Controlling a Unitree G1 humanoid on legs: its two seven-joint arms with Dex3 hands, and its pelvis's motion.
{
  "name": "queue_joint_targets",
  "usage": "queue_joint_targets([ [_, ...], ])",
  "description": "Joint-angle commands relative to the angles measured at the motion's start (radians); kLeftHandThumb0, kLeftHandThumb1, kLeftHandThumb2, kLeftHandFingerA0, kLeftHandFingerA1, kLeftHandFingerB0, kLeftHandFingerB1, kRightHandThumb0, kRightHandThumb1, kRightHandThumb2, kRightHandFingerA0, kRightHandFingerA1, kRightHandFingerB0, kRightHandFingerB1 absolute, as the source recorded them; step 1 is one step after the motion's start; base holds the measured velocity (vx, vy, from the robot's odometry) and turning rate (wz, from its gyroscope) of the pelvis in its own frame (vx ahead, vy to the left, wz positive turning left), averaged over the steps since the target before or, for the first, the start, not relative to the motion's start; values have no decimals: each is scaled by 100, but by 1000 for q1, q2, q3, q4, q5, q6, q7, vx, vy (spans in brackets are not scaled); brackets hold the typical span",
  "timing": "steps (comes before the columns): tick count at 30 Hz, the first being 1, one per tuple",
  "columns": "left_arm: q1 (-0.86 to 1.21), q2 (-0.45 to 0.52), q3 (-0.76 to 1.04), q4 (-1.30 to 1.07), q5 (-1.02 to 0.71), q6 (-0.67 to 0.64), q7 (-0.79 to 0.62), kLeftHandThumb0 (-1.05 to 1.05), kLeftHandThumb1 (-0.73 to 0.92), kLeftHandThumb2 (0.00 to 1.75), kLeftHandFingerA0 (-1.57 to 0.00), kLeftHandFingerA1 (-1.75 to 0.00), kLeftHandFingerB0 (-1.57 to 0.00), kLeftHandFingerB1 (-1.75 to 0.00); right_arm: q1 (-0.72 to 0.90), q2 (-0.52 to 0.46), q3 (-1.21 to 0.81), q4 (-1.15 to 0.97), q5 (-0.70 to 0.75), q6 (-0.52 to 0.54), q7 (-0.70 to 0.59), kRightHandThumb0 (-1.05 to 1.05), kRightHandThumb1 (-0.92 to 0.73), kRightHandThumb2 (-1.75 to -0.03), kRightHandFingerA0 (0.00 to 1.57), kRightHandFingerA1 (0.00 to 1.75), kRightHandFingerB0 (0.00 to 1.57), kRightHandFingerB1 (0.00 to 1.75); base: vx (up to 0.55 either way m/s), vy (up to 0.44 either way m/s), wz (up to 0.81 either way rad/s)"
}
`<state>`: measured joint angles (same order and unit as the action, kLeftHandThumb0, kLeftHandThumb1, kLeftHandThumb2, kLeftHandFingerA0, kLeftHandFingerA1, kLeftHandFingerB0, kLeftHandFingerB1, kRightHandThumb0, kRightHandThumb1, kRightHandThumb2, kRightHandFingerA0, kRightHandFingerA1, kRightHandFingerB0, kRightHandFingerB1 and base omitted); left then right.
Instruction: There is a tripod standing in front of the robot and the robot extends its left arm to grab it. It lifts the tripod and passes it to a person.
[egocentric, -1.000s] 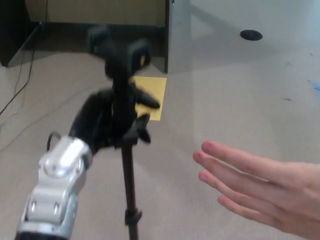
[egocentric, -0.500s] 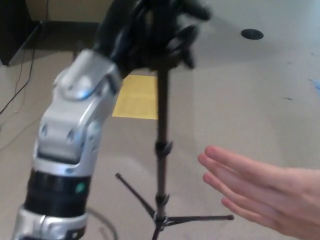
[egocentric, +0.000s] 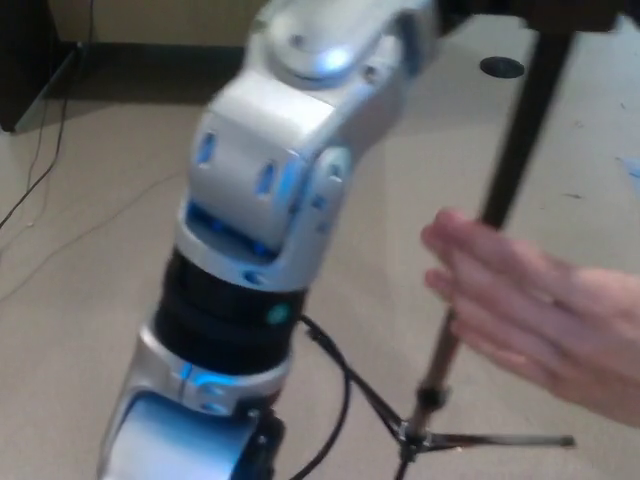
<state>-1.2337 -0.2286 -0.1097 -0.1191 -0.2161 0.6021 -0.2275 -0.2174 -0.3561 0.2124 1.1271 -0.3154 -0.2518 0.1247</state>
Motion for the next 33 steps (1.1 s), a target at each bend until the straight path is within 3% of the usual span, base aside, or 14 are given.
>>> queue_joint_targets([
  [1, -56, -39, -44, -63, 7, 52, 44, -15, 72, 78, -103, -130, -85, -106, -4, -15, 0, -6, -3, 13, 7, -41, -71, -61, 66, 42, 48, 36, 0, 0, 0],
  [11, 79, -54, -152, -253, -10, 114, 46, -16, 74, 78, -104, -121, -82, -95, -14, -4, 5, 1, 4, 20, 34, -39, -70, -61, 63, 41, 46, 35, 0, 0, 0],
  [13, 101, -43, -163, -288, -6, 148, 52, -19, 80, 69, -103, -112, -82, -82, -21, -2, 7, -4, 0, 27, 34, -40, -70, -61, 64, 41, 46, 35, 0, 0, 0],
  [14, 114, -41, -174, -311, 7, 172, 68, -24, 81, 64, -107, -95, -80, -60, -23, -1, 10, 0, -4, 31, 27, -39, -72, -61, 64, 41, 48, 36, 0, 0, 0],
  [15, 123, -30, -187, -327, 20, 186, 73, -33, 76, 64, -98, -62, -60, -41, -19, 0, 10, 0, -2, 26, 29, -39, -70, -62, 63, 41, 47, 36, 0, 0, 0],
  [16, 131, -20, -197, -335, 30, 184, 72, -41, 72, 61, -83, -49, -45, -36, -18, 1, 8, 2, 1, 25, 32, -39, -70, -61, 63, 40, 47, 35, 0, 0, 0],
  [17, 138, -12, -204, -336, 35, 173, 69, -41, 72, 61, -83, -49, -45, -36, -20, 2, 5, 4, 4, 27, 34, -39, -70, -61, 63, 40, 47, 35, 0, 0, 0],
  [18, 141, 23, -216, -341, 42, 165, 45, -66, 51, 81, -33, -48, -11, -38, -21, 2, 5, 7, 4, 30, 34, -40, -70, -61, 63, 40, 47, 35, 0, 0, 0],
  [20, 151, 113, -244, -323, 71, 85, -19, -70, 40, 83, 0, -16, 0, -10, -21, 1, 6, 7, 3, 29, 32, -39, -69, -61, 63, 40, 47, 35, 0, 0, 0],
  [21, 163, 148, -256, -315, 81, 59, -35, -81, 49, 59, 0, -14, 0, -2, -21, 1, 8, 8, -1, 31, 27, -40, -69, -61, 64, 41, 47, 35, 0, 0, 0],
  [22, 170, 162, -260, -311, 82, 51, -36, -76, 43, 83, 0, -6, 0, -4, -22, 1, 9, 8, -2, 31, 25, -40, -69, -61, 64, 41, 47, 36, 0, 0, 0],
  [26, 186, 203, -257, -302, 80, 54, -42, -80, 46, 83, 0, 0, 0, 0, -29, 6, 12, 6, -5, 35, 23, -40, -70, -62, 64, 41, 47, 36, 0, 0, 0],
  [27, 190, 215, -253, -294, 79, 49, -49, -78, 50, 56, 0, 0, 0, 0, -31, 6, 14, 7, -8, 36, 20, -40, -72, -61, 66, 41, 48, 36, 0, 0, 0],
  [33, 213, 306, -214, -266, 76, 35, -88, -85, 48, 56, 0, 0, 0, 0, -44, 1, 24, 9, -13, 23, 21, -40, -72, -61, 65, 42, 47, 36, 0, 0, 0],
])
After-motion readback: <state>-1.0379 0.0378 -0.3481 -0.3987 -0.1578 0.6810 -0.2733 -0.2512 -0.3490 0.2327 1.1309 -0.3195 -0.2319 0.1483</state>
